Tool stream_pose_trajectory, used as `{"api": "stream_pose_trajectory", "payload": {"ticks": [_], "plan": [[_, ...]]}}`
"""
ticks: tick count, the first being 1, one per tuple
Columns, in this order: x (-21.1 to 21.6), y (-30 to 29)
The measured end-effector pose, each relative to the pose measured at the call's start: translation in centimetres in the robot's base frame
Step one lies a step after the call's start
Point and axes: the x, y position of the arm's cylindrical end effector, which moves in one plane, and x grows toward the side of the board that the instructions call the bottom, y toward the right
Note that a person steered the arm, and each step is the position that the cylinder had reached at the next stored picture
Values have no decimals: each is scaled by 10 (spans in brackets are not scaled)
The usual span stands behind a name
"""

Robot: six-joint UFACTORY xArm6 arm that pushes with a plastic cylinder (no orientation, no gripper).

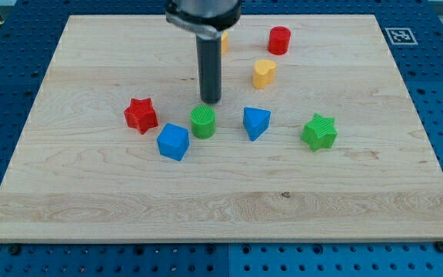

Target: Place the red star horizontally to the yellow hexagon

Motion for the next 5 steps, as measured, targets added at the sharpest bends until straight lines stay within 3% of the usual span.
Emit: {"api": "stream_pose_trajectory", "payload": {"ticks": [2, 3, 5], "plan": [[-13, -140], [-3, -181], [78, -104]]}}
